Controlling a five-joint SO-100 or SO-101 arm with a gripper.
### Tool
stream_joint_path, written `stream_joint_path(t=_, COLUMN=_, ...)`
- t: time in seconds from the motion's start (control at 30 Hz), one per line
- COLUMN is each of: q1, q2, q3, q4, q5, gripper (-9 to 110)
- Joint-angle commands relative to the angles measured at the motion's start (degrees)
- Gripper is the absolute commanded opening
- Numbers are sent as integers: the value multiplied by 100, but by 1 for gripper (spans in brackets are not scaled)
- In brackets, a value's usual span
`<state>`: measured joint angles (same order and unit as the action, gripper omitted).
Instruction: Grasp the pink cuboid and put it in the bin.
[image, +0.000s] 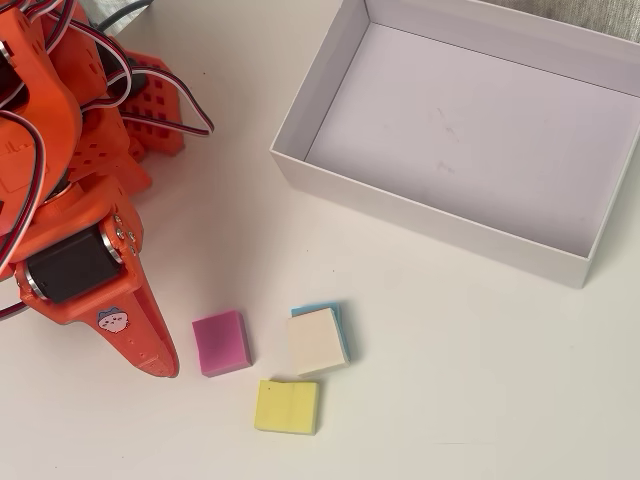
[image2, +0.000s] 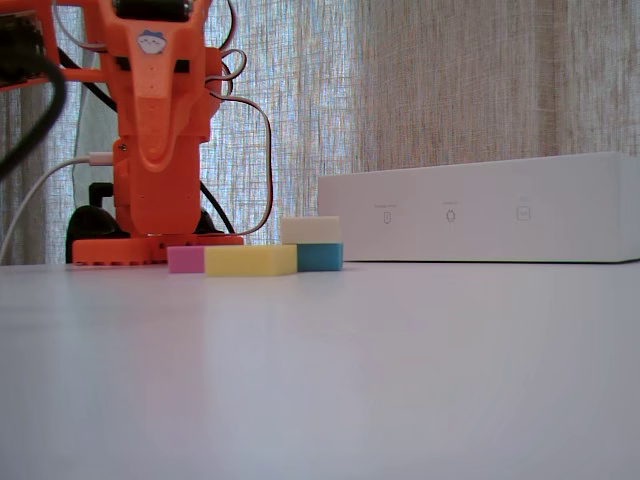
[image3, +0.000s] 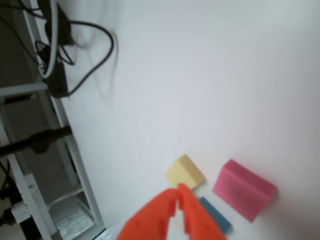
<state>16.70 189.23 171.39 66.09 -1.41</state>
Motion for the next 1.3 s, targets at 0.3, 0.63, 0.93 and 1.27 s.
stream_joint_path(t=0.3, q1=-123, q2=26, q3=-26, q4=9, q5=-132, gripper=-8)
stream_joint_path(t=0.63, q1=-141, q2=-53, q3=35, q4=-448, q5=-123, gripper=-3)
stream_joint_path(t=0.93, q1=-554, q2=-2777, q3=-4140, q4=-334, q5=1336, gripper=11)
stream_joint_path(t=1.27, q1=-1274, q2=-5089, q3=-8262, q4=1986, q5=3085, gripper=15)
